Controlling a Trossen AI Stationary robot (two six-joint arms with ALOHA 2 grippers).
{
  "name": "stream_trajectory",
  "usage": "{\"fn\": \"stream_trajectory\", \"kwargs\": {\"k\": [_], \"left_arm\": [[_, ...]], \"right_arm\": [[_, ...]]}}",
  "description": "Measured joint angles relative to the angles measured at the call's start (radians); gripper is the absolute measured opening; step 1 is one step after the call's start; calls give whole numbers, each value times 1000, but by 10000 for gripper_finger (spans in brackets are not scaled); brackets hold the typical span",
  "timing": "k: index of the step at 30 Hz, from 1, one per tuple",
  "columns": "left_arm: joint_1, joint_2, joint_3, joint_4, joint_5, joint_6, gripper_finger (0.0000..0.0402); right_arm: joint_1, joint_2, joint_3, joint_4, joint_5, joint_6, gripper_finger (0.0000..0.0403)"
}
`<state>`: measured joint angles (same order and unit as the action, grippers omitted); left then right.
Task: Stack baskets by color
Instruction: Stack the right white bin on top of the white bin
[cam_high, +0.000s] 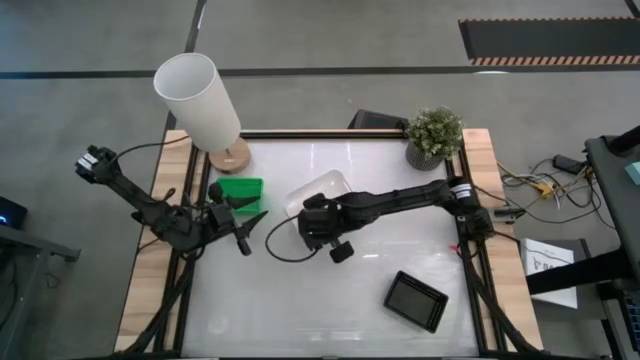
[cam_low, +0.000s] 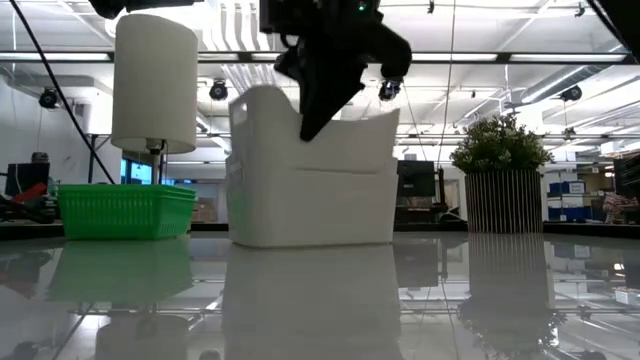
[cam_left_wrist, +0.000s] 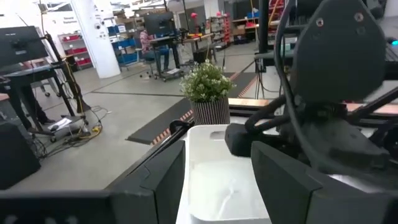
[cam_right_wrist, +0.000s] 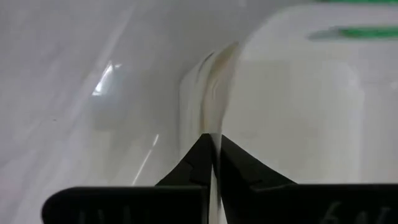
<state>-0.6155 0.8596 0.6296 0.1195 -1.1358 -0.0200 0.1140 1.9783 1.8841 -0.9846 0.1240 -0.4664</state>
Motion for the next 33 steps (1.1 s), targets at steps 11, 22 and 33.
{"fn": "stream_trajectory", "kwargs": {"k": [11, 22, 33], "left_arm": [[0, 10, 0, 0, 1, 4, 169], [0, 32, 0, 0, 2, 6, 169], [0, 95, 1, 3, 23, -1, 169]], "right_arm": [[-12, 105, 123, -61, -85, 18, 10], [-24, 107, 140, -76, -106, 18, 82], [-20, -5, 144, -237, -106, 128, 119]]}}
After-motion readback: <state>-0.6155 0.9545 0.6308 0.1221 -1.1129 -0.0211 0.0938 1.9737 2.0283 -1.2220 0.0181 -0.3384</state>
